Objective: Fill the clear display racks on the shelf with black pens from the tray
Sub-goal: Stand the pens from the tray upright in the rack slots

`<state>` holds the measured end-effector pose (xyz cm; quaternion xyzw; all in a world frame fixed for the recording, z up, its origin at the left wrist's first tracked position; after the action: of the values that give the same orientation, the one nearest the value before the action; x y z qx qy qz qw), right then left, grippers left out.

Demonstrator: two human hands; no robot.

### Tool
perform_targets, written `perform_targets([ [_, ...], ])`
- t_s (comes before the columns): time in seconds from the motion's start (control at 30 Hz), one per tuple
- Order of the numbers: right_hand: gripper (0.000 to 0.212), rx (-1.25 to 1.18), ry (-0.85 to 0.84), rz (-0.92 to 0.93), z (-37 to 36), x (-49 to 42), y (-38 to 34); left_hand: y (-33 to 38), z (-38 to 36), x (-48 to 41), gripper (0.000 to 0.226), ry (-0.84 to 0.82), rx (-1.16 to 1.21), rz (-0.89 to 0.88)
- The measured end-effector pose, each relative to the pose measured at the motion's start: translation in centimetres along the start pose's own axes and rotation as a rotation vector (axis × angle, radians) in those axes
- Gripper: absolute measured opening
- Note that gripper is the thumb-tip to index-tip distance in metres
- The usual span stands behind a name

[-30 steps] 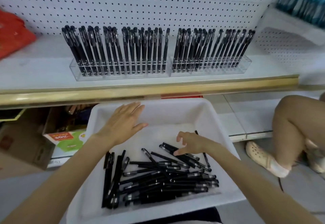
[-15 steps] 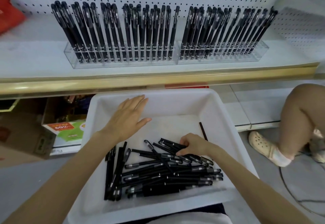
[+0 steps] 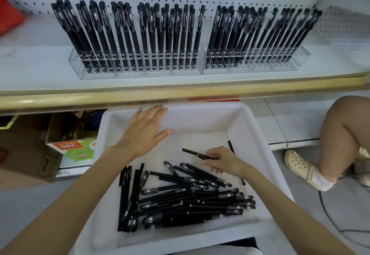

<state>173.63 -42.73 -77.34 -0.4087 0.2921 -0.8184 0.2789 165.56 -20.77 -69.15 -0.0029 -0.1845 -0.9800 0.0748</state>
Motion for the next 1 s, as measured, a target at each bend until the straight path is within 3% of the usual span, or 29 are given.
perform_targets([
  [0.17, 0.012, -0.029, 0.129, 0.135, 1.9, 0.6, -2.8, 2.1, 0.7, 0.2, 0.049, 0.035, 0.187, -0.02],
  [0.37, 0.018, 0.051, 0.088, 0.193, 2.2, 0.8, -4.3, 4.5, -1.4, 0.0, 0.03, -0.15, 0.277, -0.076],
  [0.53, 0.029, 0.049, 0.056, 0.181, 2.3, 1.0, -3.9, 4.6, -1.6, 0.3, 0.022, -0.147, 0.317, -0.049],
  [0.73, 0.013, -0.012, 0.128, 0.23, 4.6, 1.3, -4.5, 4.2, -0.8, 0.2, 0.013, -0.11, 0.455, 0.008],
  [0.87, 0.004, -0.089, 0.167, 0.247, 7.0, 2.1, -5.7, 4.4, -0.5, 0.2, 0.011, -0.094, 0.55, 0.039],
  [1.0, 0.008, -0.409, 0.282, 0.266, 10.2, 3.1, -7.7, 5.6, 0.8, -0.6, 0.014, -0.014, 0.69, 0.071],
])
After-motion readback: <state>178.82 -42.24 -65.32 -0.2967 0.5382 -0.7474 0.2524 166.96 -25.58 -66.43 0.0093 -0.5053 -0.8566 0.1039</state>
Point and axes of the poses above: each hand's wrist, its own x-axis away from the middle knuckle, its own z-axis out of the back of the hand, y = z × x, the point moved 6 cm from there along -x, towards the middle knuckle, and after that the axes turned 5 degrees about x, right-handed, at the moved point
